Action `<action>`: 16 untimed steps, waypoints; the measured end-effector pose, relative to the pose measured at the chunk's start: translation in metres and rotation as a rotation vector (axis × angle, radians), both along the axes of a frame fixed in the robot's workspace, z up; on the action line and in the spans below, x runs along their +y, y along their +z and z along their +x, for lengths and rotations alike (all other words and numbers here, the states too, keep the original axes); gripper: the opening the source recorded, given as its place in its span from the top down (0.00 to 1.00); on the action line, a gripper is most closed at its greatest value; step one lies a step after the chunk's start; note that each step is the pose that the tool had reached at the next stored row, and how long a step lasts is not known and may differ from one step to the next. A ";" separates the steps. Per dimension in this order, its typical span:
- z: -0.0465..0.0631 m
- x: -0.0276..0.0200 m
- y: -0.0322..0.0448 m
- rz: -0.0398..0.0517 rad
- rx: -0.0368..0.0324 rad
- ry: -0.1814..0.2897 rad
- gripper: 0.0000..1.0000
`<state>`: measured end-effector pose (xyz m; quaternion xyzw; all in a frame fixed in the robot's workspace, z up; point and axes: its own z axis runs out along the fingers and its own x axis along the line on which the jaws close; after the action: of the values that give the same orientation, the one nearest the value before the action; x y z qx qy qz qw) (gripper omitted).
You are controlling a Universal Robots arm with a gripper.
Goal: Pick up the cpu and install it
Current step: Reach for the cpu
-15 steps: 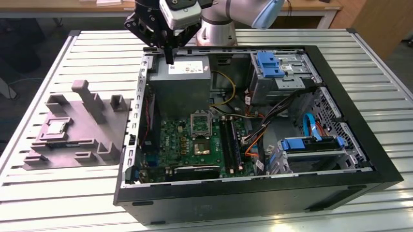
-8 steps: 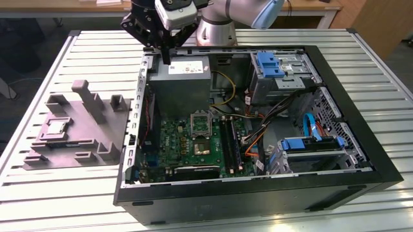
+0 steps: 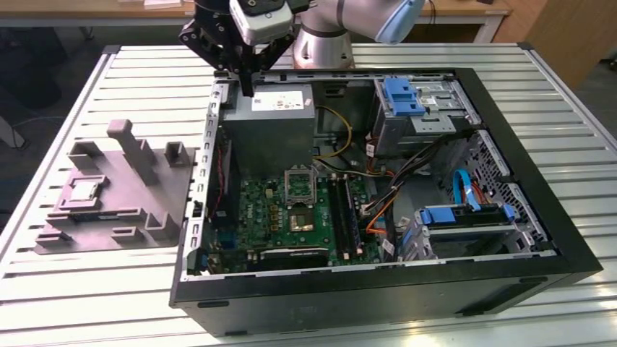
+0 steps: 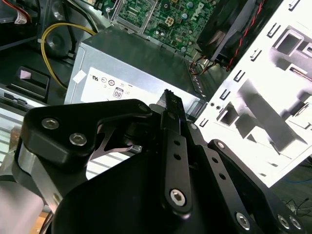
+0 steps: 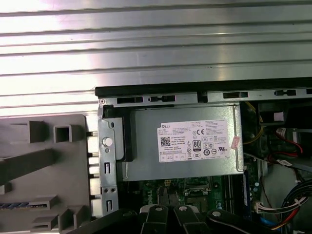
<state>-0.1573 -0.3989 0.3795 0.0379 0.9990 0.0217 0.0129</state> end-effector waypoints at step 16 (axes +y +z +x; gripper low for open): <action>-0.028 0.0000 -0.0020 -0.0001 0.0008 0.000 0.89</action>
<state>-0.1853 -0.3990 0.3775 0.0379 0.9990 0.0216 0.0125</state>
